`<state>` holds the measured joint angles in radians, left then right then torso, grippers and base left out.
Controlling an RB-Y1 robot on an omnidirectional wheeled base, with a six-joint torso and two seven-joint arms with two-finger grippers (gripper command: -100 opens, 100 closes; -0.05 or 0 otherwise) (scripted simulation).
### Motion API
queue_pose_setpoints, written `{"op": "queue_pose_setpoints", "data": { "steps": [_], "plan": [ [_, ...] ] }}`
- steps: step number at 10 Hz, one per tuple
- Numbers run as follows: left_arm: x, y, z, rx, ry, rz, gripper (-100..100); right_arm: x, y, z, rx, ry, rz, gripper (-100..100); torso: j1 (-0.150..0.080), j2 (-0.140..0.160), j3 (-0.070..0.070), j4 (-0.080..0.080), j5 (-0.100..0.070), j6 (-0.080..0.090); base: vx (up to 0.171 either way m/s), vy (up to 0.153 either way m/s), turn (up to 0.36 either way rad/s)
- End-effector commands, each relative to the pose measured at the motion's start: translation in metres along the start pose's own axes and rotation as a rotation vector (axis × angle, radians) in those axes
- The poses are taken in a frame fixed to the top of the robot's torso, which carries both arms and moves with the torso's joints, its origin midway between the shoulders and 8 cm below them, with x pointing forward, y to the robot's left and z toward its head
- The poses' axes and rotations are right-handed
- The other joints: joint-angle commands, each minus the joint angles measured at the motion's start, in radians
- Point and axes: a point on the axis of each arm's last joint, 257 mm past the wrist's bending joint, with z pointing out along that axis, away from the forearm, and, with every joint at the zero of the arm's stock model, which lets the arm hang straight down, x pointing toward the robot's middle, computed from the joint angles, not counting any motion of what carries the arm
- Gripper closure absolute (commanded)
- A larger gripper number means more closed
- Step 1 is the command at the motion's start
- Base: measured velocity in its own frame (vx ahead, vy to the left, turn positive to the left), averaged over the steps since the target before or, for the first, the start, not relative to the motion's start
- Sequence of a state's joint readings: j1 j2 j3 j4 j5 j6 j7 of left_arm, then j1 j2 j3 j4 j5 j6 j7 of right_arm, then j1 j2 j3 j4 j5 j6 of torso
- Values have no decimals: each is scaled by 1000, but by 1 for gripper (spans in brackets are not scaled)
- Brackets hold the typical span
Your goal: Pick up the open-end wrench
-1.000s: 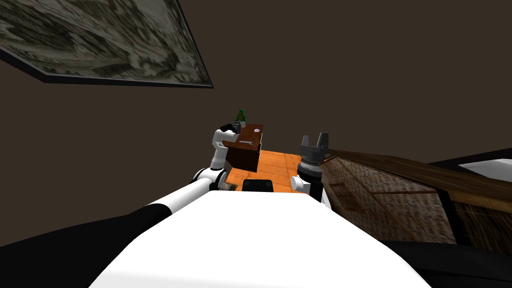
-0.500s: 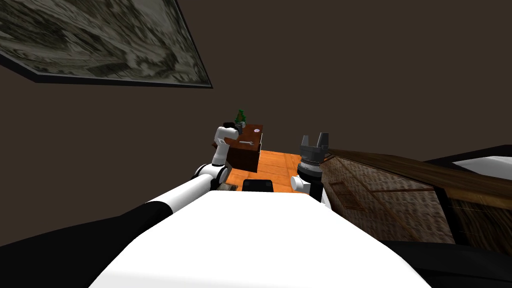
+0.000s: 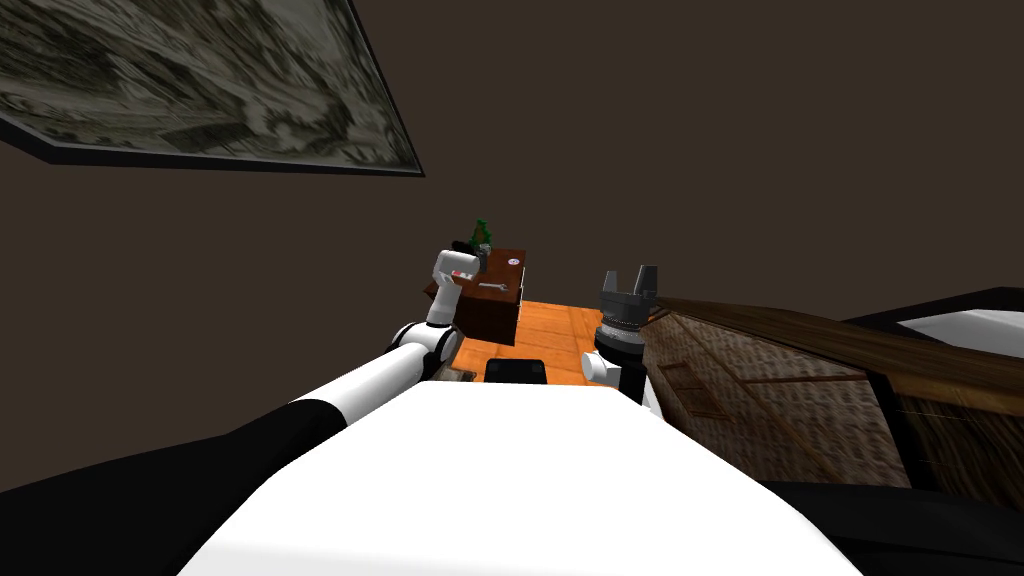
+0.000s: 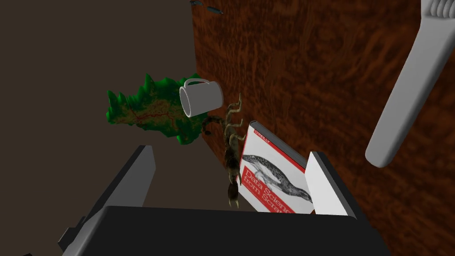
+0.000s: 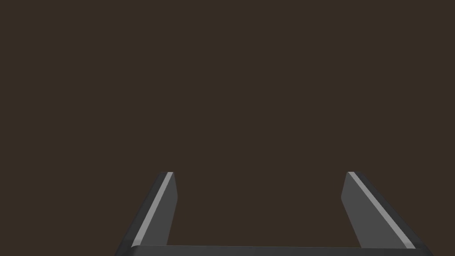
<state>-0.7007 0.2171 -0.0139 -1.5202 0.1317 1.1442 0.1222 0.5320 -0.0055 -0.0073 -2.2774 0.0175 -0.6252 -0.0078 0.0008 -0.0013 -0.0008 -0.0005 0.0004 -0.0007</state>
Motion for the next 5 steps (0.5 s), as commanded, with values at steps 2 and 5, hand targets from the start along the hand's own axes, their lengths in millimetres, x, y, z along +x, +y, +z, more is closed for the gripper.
{"op": "queue_pose_setpoints", "data": {
  "steps": [2, 5],
  "plan": [
    [0, 13, 3, -66, 0, -4, -100, 0, 0, 0, 0, 0, 0, 0, 0, 0, 0, 0, 0, 0, 14, 18, -14],
    [5, 29, 7, -154, 6, -10, -100, 0, 0, 0, 0, 0, 0, 0, 0, -1, 0, 0, 0, 0, 20, 21, -19]
  ]
}}
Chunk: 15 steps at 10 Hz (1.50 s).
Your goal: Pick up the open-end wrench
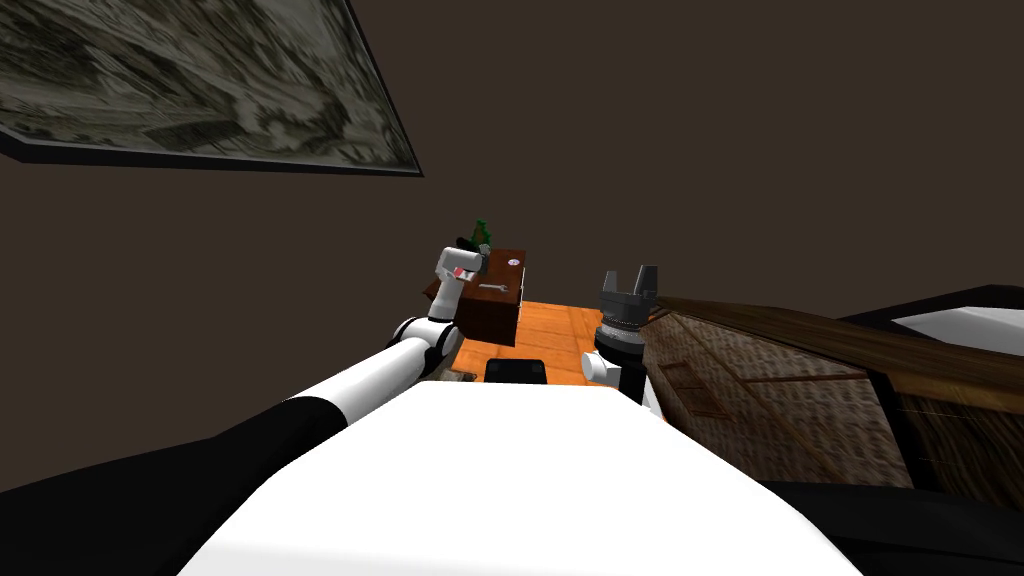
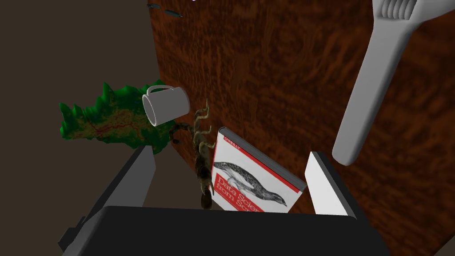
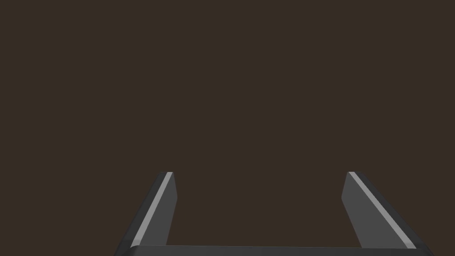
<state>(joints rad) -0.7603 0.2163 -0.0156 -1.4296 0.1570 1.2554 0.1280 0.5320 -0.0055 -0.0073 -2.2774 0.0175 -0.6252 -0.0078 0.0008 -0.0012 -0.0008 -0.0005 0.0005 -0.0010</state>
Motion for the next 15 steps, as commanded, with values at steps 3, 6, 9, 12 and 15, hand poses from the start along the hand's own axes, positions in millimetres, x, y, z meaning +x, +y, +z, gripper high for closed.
{"op": "queue_pose_setpoints", "data": {
  "steps": [3, 6, 9, 12, 15],
  "plan": [
    [11, 23, 5, -139, 16, -8, -100, 0, 0, 0, 0, 0, 0, 0, 0, -1, 0, 0, 0, 0, 26, 24, -30],
    [12, 53, 8, -265, 13, -15, -100, 0, 0, 0, 0, 0, 0, 0, 1, -2, -1, 0, 0, 0, 38, 26, -22],
    [21, 77, 5, -392, 25, -19, -100, 0, 0, 0, 0, 0, 0, 0, 0, -2, -1, -1, 0, 0, 45, 20, -26],
    [22, 101, 3, -493, 23, -24, -100, 0, 0, 0, 0, 0, 0, 0, -1, -1, 0, 0, 0, 0, 31, 11, -14],
    [29, 127, -3, -613, 31, -29, -100, 0, 0, 0, 0, 0, 0, 0, -1, -2, -1, 0, 0, 0, 54, 14, -28]
  ]
}}
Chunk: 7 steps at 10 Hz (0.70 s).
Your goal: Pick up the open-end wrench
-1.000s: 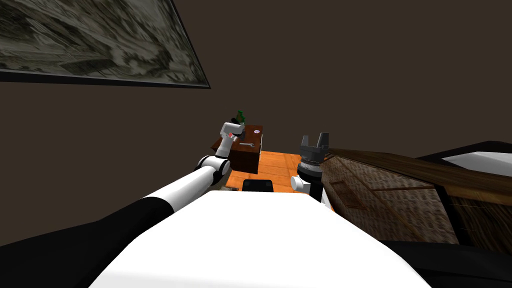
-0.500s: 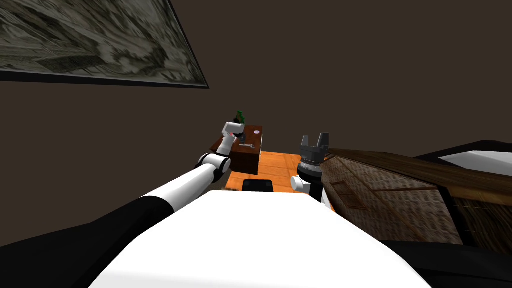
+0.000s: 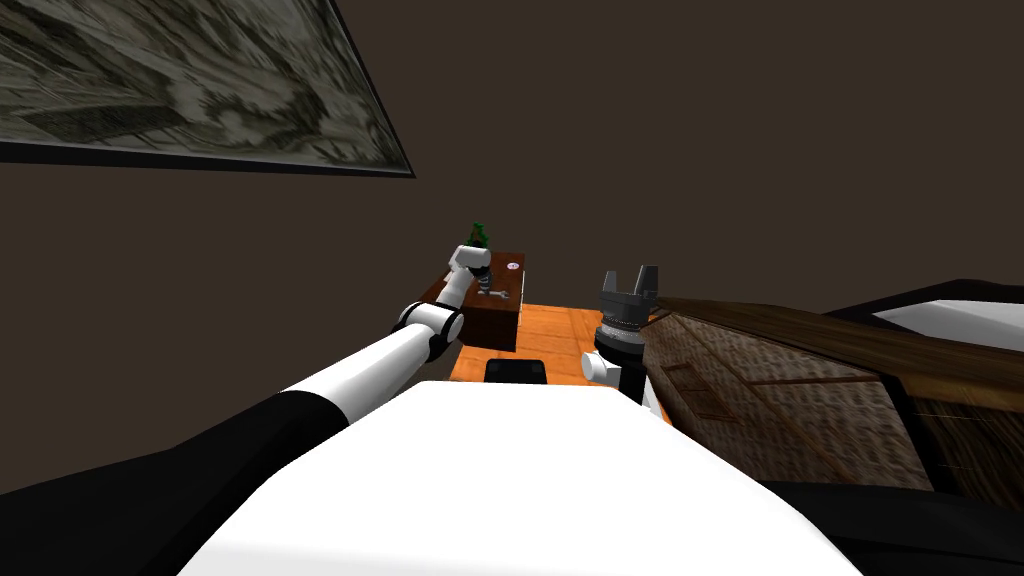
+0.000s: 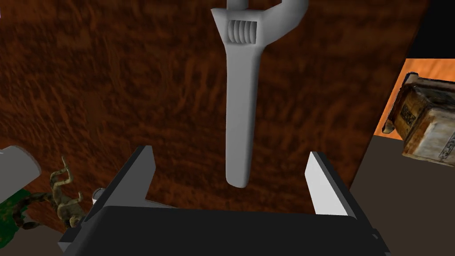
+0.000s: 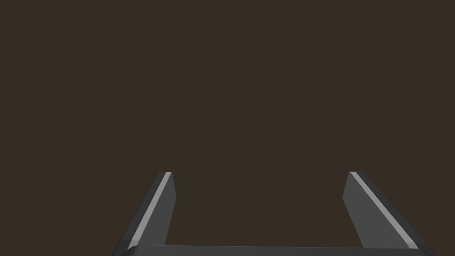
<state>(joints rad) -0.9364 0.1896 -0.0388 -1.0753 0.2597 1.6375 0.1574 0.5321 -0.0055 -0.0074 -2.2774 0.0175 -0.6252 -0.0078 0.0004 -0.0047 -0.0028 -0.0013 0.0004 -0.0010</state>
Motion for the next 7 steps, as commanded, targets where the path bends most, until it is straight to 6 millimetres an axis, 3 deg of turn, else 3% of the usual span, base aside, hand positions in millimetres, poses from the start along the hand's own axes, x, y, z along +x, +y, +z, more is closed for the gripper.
{"op": "queue_pose_setpoints", "data": {
  "steps": [1, 4, 7],
  "plan": [
    [-3, 15, 6, -60, -1, -6, -100, 0, 0, 0, 0, 0, 0, 0, 0, 0, 0, 0, 0, 0, 72, 27, -16],
    [-1, 29, 11, -121, 2, -9, -100, 0, 0, 0, 0, 0, 0, 0, 0, 2, 1, 0, 0, 0, 40, 12, -12],
    [4, 66, 22, -265, 9, -16, -100, 0, 0, 0, 0, 0, 0, 0, 0, -1, -1, 0, 0, 0, 88, 13, -29]
  ]
}}
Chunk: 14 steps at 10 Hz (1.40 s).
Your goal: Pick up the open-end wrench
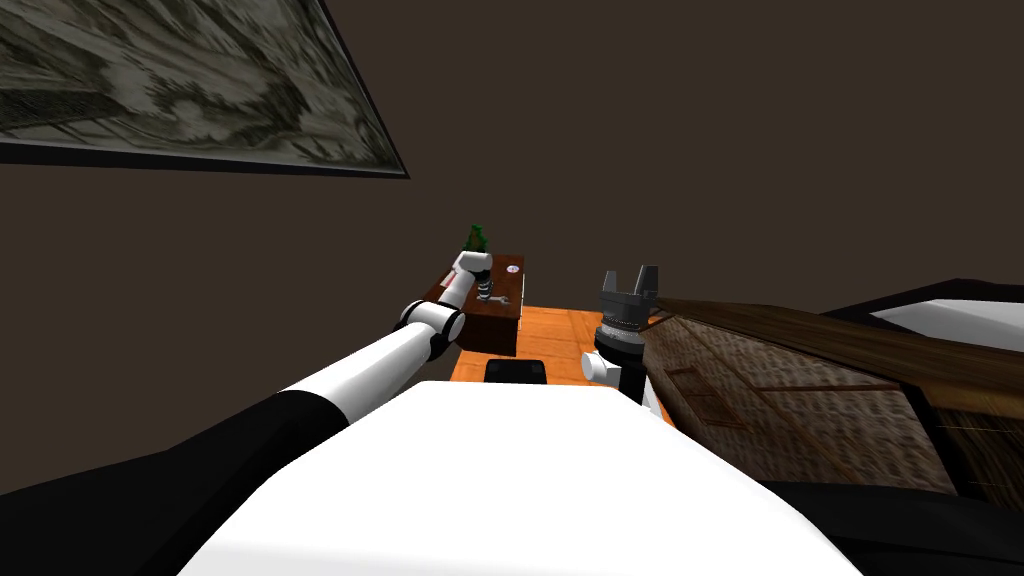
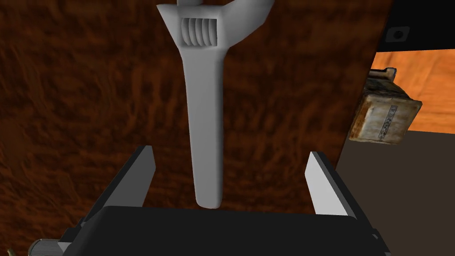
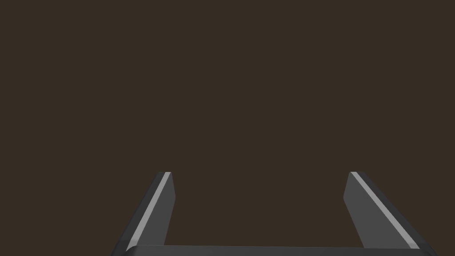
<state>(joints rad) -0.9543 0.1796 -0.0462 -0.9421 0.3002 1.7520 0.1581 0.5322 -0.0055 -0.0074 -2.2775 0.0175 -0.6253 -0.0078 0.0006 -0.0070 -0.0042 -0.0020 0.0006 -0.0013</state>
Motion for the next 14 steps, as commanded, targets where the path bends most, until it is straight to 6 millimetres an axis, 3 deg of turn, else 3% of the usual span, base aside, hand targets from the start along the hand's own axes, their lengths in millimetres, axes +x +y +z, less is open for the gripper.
{"op": "queue_pose_setpoints", "data": {
  "steps": [1, 4, 5, 6, 8, 9, 10, 14],
  "plan": [
    [3, 15, 8, -65, 2, -4, -100, 0, 0, 0, 0, 0, 0, 0, 0, 0, 0, 0, 0, 0, 126, 10, -28],
    [3, 22, 14, -91, 3, -7, -100, 0, 0, 0, 0, 0, 0, 0, -1, 0, 0, 0, 0, 0, 70, 1, -17],
    [3, 22, 14, -93, 3, -7, 0, 0, 0, 0, 0, 0, 0, 0, -1, 5, 3, 1, 0, 0, 0, 0, 0],
    [1, 25, 26, -91, 3, -9, -100, 0, 0, 0, 0, 0, 0, 0, -1, 6, 4, 1, 0, 0, 0, 2, -14],
    [0, 28, 38, -90, 3, -11, -100, 0, 0, 0, 0, 0, 0, 0, -1, 7, 4, 2, 0, 0, 0, 1, -8],
    [0, 27, 33, -91, 3, -10, -100, 0, 0, 0, 0, 0, 0, 0, -1, 7, 4, 2, 0, 0, 0, 0, 0],
    [0, 28, 33, -90, 3, -11, 100, 0, 0, 0, 0, 0, 0, 0, -1, 7, 4, 2, 0, 0, 0, 0, 0],
    [0, 27, 33, -90, 3, -11, 100, 0, 0, 0, 0, 0, 0, 0, -1, 7, 4, 2, 0, 0, 0, 0, 0]
  ]
}}
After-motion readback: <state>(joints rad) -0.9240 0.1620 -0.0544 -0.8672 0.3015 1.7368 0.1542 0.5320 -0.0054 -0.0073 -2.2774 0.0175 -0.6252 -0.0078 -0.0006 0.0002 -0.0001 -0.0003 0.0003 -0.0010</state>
